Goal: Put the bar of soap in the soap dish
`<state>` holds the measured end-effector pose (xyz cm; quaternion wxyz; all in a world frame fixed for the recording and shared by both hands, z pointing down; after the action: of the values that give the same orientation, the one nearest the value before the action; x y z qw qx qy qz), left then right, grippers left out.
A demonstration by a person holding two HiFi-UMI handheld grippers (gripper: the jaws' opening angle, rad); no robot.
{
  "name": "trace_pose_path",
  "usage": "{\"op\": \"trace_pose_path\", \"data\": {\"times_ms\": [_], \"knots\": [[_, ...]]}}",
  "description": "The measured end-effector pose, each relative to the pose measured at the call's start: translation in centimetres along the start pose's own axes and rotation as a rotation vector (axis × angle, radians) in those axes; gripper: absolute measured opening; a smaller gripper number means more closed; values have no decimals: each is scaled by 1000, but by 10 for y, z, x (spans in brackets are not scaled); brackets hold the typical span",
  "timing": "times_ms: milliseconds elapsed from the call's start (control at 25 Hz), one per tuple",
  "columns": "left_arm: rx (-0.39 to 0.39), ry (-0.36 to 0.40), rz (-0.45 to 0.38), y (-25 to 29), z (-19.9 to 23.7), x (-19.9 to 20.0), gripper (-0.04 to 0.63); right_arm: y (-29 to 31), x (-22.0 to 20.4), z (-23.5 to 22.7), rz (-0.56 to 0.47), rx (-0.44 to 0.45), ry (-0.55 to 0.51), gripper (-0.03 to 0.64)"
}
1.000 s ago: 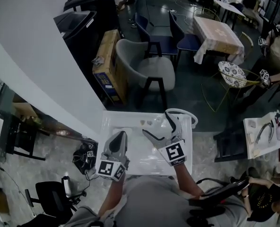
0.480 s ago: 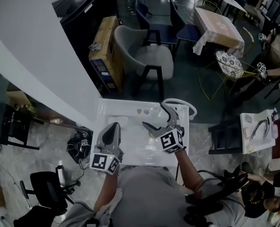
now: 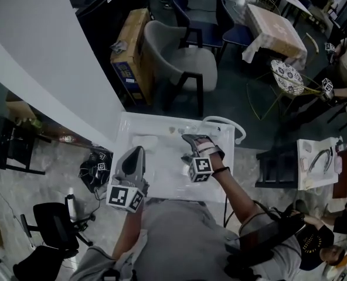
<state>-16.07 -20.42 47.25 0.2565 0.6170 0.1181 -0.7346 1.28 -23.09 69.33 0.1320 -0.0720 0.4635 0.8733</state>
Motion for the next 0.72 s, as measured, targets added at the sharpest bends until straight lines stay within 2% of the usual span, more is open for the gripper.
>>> {"op": "trace_pose_path", "data": {"times_ms": [120,320,720], "knots": [[9,-4,7,-1,3,-3,-6,35,-17,33,45,119,-57,439],[11,-3,25,0,7,-6,-6,88,-53,71,150,234,-147,436],[15,-60,48,-2,18,-17,-6,152,-90,124,207,386,-157,417]]}}
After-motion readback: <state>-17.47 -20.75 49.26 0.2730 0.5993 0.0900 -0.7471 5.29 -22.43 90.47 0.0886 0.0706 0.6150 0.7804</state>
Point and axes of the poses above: the fingertips, and each gripper's own axes: y forward along the fingers, z to its left, x out of its top, the point moved 4 cm from there along -y, backward along the fingers, and after that the axes turned 9 degrees about z, right-handed, at the moved point
